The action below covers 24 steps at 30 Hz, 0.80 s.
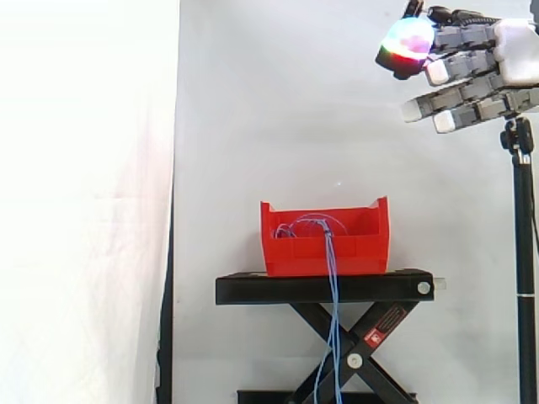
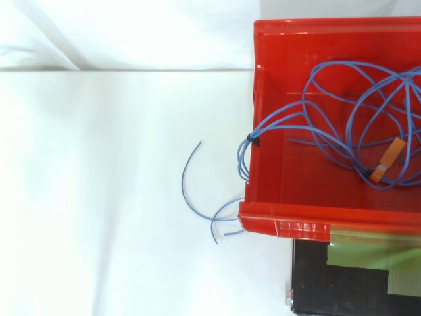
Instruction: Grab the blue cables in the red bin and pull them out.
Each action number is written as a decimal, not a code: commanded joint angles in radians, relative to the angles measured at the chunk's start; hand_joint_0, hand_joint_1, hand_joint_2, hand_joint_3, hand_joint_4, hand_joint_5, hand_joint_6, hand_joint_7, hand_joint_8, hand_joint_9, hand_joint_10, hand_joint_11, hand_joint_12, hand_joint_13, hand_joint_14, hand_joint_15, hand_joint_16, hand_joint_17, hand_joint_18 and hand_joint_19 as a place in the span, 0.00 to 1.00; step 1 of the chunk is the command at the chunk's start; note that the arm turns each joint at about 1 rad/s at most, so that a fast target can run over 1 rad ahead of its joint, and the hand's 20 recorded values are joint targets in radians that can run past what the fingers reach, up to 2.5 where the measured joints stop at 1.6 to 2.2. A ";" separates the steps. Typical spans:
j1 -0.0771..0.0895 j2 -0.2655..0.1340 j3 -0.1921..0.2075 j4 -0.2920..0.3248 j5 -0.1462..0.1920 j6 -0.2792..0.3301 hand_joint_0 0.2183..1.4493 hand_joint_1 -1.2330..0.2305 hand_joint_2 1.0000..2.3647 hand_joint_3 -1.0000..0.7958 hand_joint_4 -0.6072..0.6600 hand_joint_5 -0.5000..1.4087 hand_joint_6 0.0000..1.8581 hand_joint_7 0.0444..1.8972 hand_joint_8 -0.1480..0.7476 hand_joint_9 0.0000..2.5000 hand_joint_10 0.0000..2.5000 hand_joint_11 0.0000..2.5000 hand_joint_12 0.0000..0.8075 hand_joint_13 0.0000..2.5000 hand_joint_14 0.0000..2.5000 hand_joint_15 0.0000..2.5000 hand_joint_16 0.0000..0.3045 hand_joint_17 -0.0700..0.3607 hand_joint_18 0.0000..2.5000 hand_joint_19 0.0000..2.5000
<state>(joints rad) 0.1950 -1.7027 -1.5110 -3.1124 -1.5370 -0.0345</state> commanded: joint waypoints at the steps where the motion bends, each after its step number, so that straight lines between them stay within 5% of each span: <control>1: 0.001 0.000 0.000 0.000 0.000 0.000 0.42 0.26 0.00 0.00 0.61 0.43 0.01 0.13 0.45 0.19 0.01 0.14 0.46 0.05 0.00 0.05 0.20 0.48 0.04 0.14; 16: 0.000 0.000 -0.001 0.005 0.005 -0.002 0.42 0.26 0.00 0.00 0.62 0.44 0.01 0.13 0.45 0.20 0.01 0.14 0.45 0.06 0.00 0.05 0.20 0.48 0.05 0.15; 24: 0.001 -0.012 -0.001 0.132 0.063 -0.074 0.43 0.25 0.00 0.00 0.62 0.44 0.01 0.13 0.45 0.20 0.01 0.14 0.45 0.07 0.00 0.05 0.20 0.48 0.06 0.14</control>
<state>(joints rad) 0.1958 -1.7048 -1.5112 -3.0297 -1.4950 -0.0595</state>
